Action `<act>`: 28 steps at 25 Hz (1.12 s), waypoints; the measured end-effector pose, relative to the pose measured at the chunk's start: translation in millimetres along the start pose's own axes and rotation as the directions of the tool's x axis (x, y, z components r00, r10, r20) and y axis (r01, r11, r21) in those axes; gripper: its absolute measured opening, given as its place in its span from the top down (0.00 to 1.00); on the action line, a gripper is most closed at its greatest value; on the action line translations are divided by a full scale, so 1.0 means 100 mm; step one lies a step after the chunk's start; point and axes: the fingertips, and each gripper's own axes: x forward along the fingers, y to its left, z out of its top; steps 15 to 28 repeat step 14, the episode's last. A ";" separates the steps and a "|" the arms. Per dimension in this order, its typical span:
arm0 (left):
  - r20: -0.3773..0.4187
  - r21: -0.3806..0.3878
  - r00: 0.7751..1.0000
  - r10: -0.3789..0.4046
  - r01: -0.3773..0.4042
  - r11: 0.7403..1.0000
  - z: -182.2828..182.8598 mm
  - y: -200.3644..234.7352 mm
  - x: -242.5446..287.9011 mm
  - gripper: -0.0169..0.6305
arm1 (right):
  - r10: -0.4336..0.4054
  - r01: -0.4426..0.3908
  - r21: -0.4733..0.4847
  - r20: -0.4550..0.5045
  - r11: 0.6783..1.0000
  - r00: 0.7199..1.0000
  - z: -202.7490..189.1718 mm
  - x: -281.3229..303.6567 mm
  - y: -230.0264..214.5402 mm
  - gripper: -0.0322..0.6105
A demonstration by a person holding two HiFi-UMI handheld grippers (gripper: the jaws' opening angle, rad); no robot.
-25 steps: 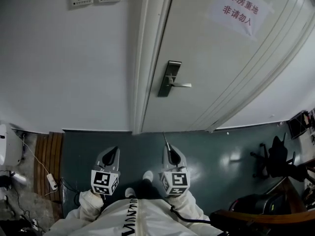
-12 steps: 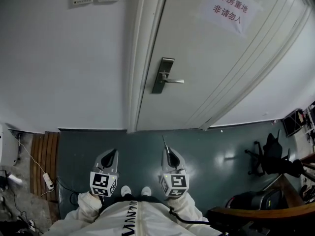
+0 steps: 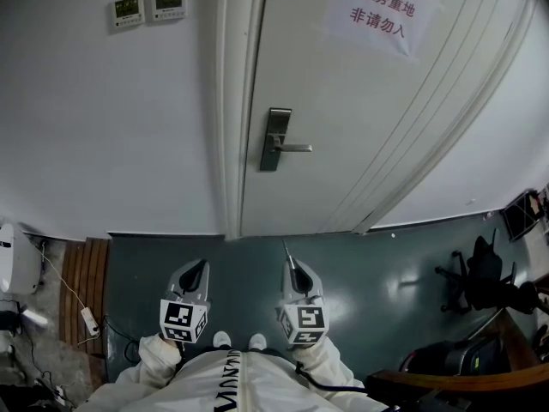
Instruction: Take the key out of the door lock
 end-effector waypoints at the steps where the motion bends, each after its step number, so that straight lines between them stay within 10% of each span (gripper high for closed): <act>1: 0.002 0.003 1.000 0.002 -0.002 1.000 0.02 -0.02 0.02 0.98 | 0.003 -0.003 0.001 0.004 1.000 1.000 0.01 0.00 -0.02 0.91; 28: 0.002 0.011 1.000 0.015 -0.015 1.000 0.06 -0.13 0.16 0.97 | 0.024 -0.024 0.004 -0.006 1.000 1.000 -0.07 0.04 -0.17 0.91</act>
